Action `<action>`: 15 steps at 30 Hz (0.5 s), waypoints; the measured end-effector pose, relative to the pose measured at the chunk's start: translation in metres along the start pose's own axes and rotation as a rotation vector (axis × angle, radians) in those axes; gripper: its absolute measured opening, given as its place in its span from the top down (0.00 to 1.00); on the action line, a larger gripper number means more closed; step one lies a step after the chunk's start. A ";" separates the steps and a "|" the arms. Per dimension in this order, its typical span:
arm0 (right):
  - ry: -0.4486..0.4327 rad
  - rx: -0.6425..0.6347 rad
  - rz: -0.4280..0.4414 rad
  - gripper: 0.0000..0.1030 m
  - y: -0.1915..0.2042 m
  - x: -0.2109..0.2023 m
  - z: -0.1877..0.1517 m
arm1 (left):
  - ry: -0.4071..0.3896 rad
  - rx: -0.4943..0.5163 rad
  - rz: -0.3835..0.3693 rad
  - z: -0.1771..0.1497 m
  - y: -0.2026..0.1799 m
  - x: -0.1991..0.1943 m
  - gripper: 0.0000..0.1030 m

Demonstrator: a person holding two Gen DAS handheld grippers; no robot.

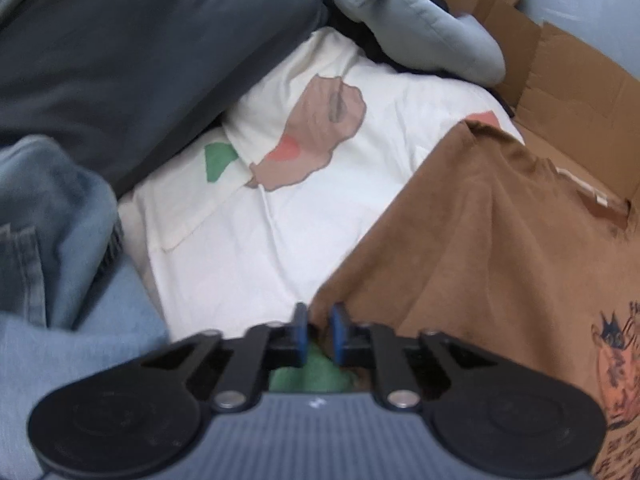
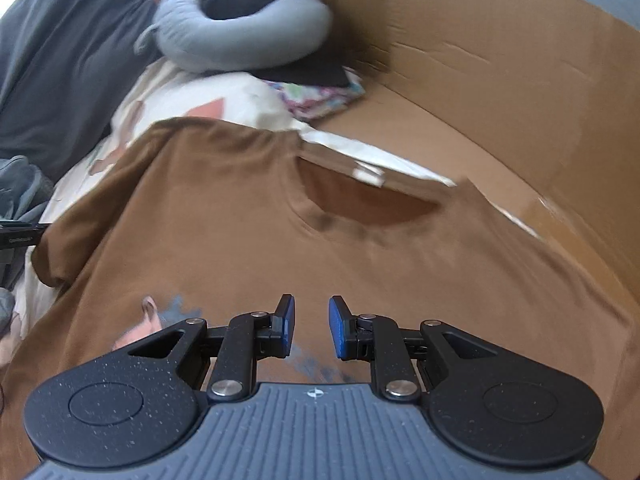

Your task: Fold clothes

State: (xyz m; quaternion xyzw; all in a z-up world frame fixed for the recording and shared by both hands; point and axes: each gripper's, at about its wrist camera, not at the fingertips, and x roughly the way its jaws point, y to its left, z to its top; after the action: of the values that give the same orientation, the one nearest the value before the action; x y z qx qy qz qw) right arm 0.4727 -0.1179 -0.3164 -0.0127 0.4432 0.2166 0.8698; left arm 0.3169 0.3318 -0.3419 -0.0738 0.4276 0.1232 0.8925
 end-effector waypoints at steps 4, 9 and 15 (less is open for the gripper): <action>-0.007 -0.044 0.042 0.76 0.016 0.009 0.023 | -0.013 -0.005 0.003 0.011 0.007 -0.013 0.97; -0.026 -0.090 0.087 0.76 0.039 0.023 0.049 | -0.037 0.020 0.015 0.041 0.021 -0.028 0.97; -0.038 -0.162 0.131 0.76 0.076 0.047 0.074 | -0.068 0.045 0.023 0.072 0.036 -0.026 0.97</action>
State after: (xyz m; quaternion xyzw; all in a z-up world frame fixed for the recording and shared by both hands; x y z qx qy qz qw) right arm 0.5244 -0.0160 -0.2953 -0.0500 0.4076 0.3085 0.8580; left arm 0.3443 0.3789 -0.2775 -0.0446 0.4002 0.1262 0.9066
